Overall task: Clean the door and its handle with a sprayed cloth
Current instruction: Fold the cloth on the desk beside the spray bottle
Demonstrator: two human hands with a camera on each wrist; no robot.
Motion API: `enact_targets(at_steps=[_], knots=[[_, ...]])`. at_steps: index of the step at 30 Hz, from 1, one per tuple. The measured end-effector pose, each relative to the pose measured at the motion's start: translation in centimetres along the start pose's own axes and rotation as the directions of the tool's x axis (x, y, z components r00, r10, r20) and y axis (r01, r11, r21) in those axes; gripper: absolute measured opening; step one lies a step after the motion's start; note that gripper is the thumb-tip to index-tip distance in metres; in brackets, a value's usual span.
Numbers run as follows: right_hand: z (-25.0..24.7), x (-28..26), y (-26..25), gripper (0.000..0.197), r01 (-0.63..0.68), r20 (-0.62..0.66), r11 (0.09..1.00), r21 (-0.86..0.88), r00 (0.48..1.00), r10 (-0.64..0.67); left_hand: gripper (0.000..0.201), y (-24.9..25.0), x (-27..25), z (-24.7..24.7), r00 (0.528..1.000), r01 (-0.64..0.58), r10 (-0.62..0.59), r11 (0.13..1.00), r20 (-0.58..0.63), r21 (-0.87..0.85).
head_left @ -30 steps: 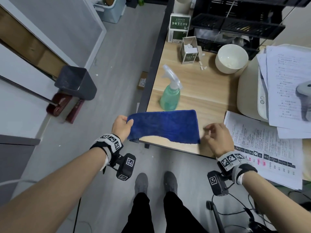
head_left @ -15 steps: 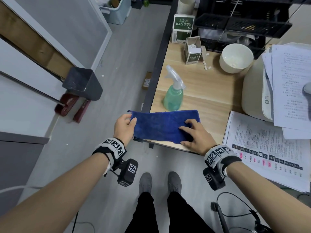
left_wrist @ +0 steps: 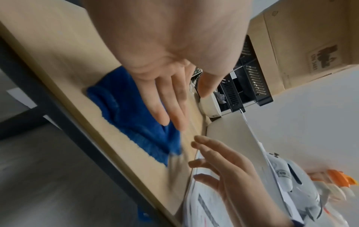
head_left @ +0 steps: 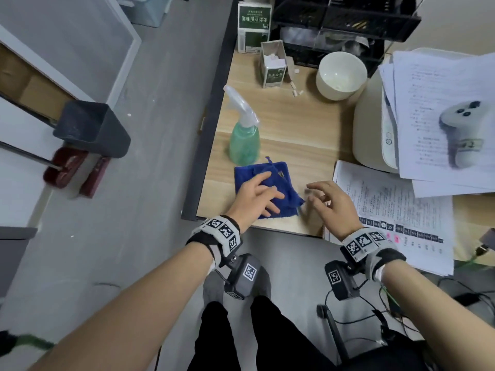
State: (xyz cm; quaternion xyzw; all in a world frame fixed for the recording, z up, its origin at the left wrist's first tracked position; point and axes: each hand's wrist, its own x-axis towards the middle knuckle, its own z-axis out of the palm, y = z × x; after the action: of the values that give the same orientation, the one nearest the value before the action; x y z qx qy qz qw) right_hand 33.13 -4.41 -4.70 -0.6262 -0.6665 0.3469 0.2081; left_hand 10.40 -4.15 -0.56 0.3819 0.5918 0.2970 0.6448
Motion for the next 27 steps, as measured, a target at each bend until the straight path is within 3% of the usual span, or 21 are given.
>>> enact_targets(at_steps=[2, 3, 6, 8, 10, 14, 18, 24, 27], knots=[[-0.2, 0.0, 0.1, 0.020, -0.031, -0.022, 0.999, 0.028, 0.999, 0.032, 0.031, -0.6, -0.5, -1.1, 0.997, 0.002, 0.000, 1.000, -0.078, 0.024], [-0.1, 0.1, -0.1, 0.019, -0.050, -0.029, 0.997, 0.050, 0.998, 0.052, 0.027, -1.1, -0.6, -2.1, 0.985, 0.015, -0.002, 0.997, -0.174, 0.073], [0.7, 0.4, -1.3, 0.016, -0.083, -0.019, 0.991, 0.109, 0.996, 0.085, 0.023, -2.9, 0.0, -5.4, 0.889, 0.141, 0.007, 0.947, -0.459, 0.287], [1.4, 0.8, -2.1, 0.016, -0.070, 0.014, 0.995, 0.074, 0.998, 0.069, 0.034, -3.3, 0.3, -6.3, 0.877, 0.261, -0.057, 0.890, -0.477, 0.373], [2.1, 1.4, -2.6, 0.024, -0.082, 0.062, 0.994, -0.073, 0.994, 0.086, 0.042, -3.3, 0.7, -5.8, 0.882, 0.310, -0.110, 0.867, -0.457, 0.391], [3.1, 3.3, -3.2, 0.033, -0.233, 0.049, 0.951, -0.205, 0.968, 0.247, 0.029, -2.6, 1.4, -3.8, 0.882, 0.315, -0.071, 0.825, -0.465, 0.470], [3.3, 4.8, -3.6, 0.023, -0.293, 0.070, 0.898, -0.329, 0.941, 0.332, 0.024, -2.3, 1.8, -3.2, 0.880, 0.319, -0.071, 0.822, -0.470, 0.472], [3.0, 3.3, -3.3, 0.025, -0.386, -0.028, 0.914, -0.123, 0.922, 0.385, 0.021, -2.7, 0.7, -3.8, 0.858, 0.321, -0.070, 0.847, -0.509, 0.424], [3.6, 2.5, -3.2, 0.030, -0.387, -0.002, 0.913, -0.126, 0.921, 0.390, 0.016, -2.7, 0.4, -3.9, 0.861, 0.309, -0.067, 0.857, -0.503, 0.414]])
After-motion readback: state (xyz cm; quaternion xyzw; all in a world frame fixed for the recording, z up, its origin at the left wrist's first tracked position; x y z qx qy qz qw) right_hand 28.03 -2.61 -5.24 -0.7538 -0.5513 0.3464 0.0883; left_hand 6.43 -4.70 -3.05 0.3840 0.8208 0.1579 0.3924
